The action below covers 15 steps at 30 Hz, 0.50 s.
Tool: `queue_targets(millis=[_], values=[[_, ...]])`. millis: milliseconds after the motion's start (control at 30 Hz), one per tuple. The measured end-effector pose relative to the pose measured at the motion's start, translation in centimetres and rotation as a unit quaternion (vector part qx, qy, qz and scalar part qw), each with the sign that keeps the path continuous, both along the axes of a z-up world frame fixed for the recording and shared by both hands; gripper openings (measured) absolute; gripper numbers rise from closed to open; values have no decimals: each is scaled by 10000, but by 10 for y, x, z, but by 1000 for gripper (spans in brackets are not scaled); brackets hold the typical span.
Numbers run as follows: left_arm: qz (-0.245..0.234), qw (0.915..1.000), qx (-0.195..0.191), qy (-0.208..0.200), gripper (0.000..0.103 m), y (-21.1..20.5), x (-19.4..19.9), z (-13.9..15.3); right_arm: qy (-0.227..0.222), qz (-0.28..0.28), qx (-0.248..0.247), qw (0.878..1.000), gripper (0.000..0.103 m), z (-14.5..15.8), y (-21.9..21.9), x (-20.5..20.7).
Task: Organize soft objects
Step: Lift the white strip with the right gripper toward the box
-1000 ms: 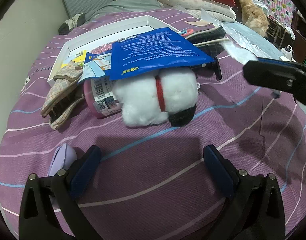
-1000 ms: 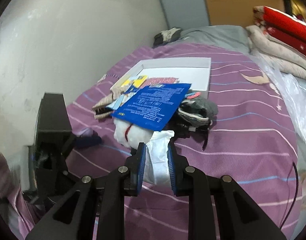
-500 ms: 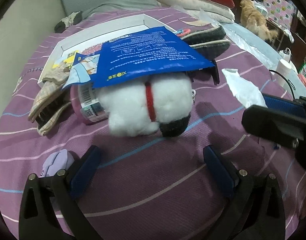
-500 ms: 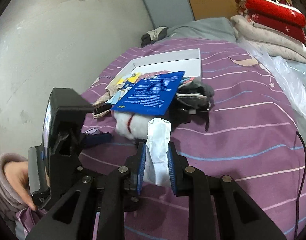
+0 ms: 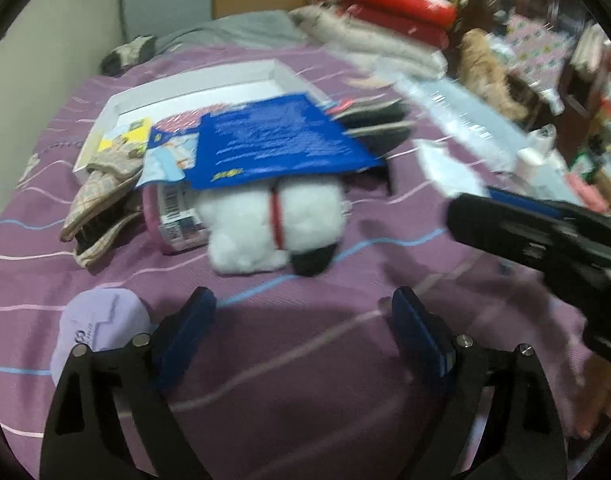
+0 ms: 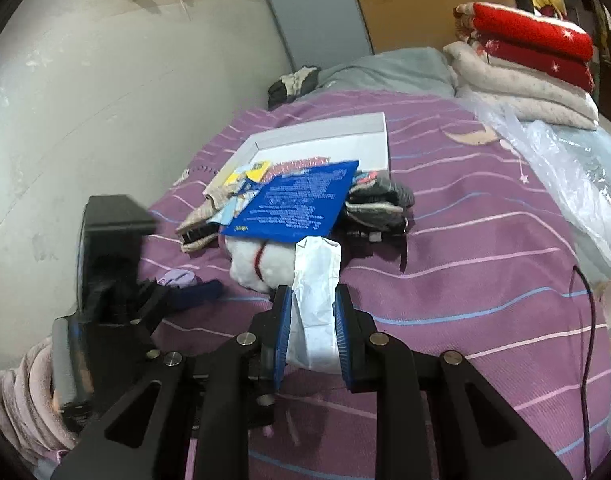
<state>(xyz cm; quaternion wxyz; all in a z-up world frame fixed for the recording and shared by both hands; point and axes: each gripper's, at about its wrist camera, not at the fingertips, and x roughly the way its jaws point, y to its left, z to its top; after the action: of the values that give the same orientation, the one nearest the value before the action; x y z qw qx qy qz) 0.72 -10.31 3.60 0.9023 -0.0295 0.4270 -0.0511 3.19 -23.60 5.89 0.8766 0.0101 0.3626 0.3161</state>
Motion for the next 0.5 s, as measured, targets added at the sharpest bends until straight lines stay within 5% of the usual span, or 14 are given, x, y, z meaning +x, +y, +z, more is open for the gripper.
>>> queue_targets(millis=[233,500], values=[[1,9975,75,-706,84,0,-17,31,-159,8,150,9998,20,17,3,-5],[822,9926,62,-886,84,28,-25,39,-238,89,244,9994,20,24,13,-9]])
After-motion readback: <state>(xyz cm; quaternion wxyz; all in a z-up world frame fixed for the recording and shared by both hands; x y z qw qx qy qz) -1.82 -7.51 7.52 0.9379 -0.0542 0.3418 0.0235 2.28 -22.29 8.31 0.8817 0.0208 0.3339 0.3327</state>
